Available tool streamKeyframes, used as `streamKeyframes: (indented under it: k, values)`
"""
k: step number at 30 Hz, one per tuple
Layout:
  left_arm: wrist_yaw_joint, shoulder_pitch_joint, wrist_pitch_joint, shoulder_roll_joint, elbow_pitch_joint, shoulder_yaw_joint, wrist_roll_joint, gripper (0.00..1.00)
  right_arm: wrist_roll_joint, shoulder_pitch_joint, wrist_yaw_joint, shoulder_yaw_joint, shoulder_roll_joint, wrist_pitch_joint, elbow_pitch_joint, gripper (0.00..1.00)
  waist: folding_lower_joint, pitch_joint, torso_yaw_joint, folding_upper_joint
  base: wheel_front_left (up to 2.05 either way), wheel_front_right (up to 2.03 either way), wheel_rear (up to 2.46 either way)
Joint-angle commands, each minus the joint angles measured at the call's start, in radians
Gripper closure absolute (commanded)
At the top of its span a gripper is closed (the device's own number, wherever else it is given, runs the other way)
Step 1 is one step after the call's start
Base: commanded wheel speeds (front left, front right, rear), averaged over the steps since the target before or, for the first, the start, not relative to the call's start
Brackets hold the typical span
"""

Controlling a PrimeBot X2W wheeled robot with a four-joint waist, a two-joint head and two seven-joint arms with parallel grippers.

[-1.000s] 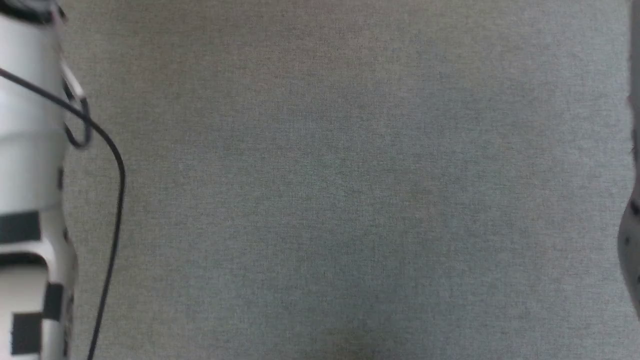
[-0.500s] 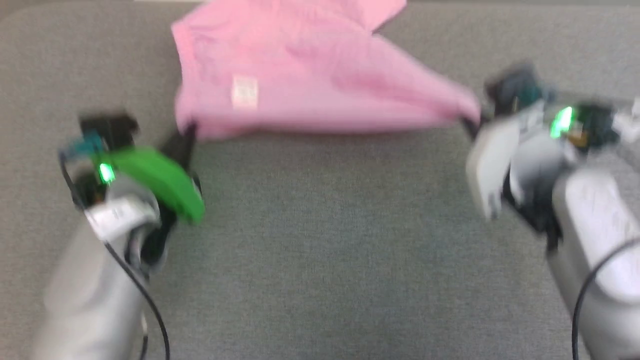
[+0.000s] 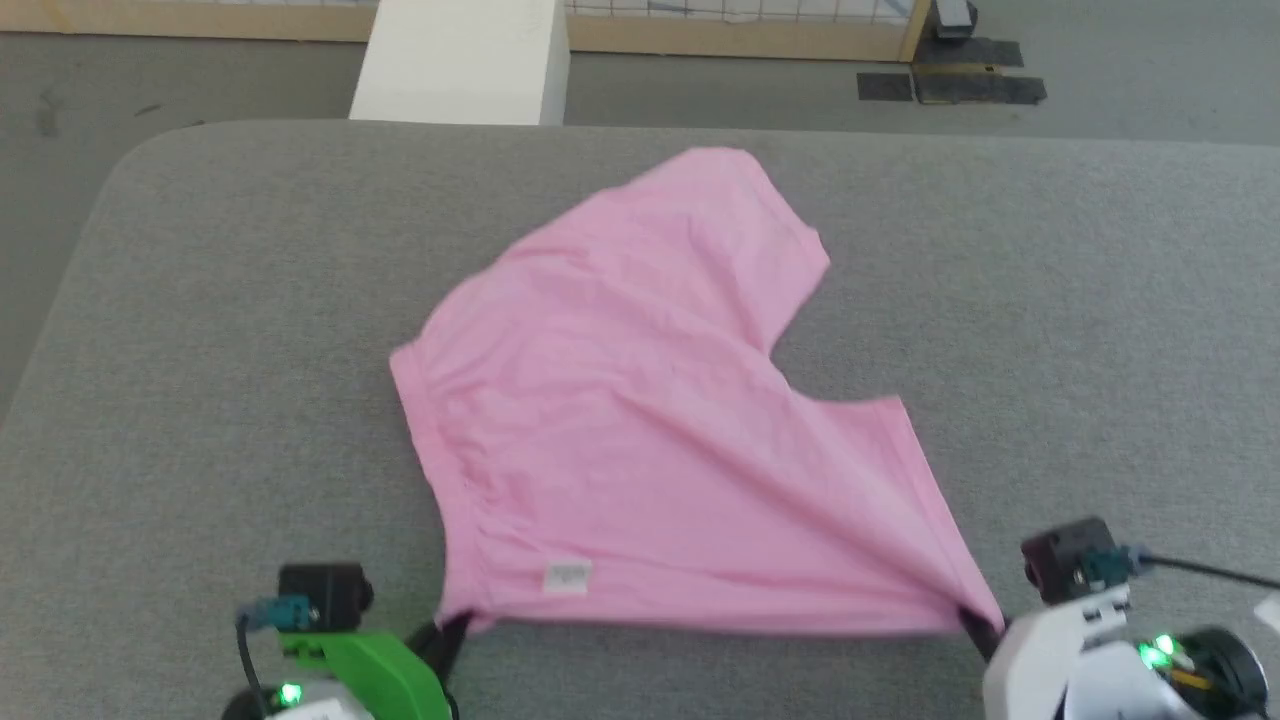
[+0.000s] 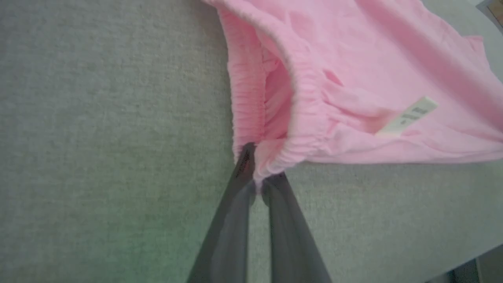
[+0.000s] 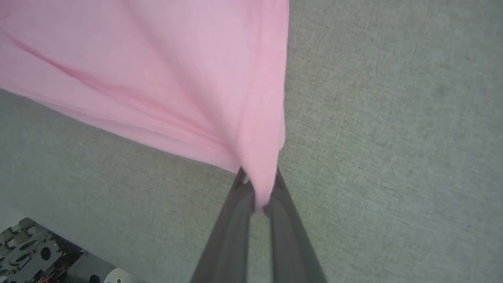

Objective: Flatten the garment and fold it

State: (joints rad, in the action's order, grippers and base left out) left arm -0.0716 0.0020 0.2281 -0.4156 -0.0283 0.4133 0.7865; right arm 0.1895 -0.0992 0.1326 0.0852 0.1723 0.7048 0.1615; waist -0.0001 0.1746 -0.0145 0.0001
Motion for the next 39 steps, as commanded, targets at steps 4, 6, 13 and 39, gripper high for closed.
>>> streamKeyframes:
  k: [4,6,13,39]
  values:
    - [-0.046,0.106,0.034,-0.027,0.067,0.03,-0.01,1.0,-0.038,-0.14,-0.002,-0.072,-0.044,0.071,0.058,1.0,0.0001,-0.03,0.038,-0.0001,0.0,0.0,0.0]
    - [-0.061,0.141,0.039,-0.032,0.101,0.04,-0.016,1.0,-0.045,-0.191,-0.002,-0.099,-0.06,0.1,0.084,1.0,0.0001,-0.035,0.045,-0.0001,0.0,0.0,0.0]
    - [-0.054,0.159,-0.038,-0.015,0.199,0.054,-0.054,1.0,-0.051,-0.212,-0.002,-0.151,-0.099,0.055,0.178,1.0,0.0001,-0.041,0.07,-0.0001,0.0,0.0,0.0]
    - [0.017,-0.317,-0.179,0.148,-0.059,0.016,-0.098,1.0,-0.076,0.689,-0.002,0.055,0.095,-0.025,-0.266,1.0,0.0001,0.14,0.195,-0.0001,0.0,0.0,0.0]
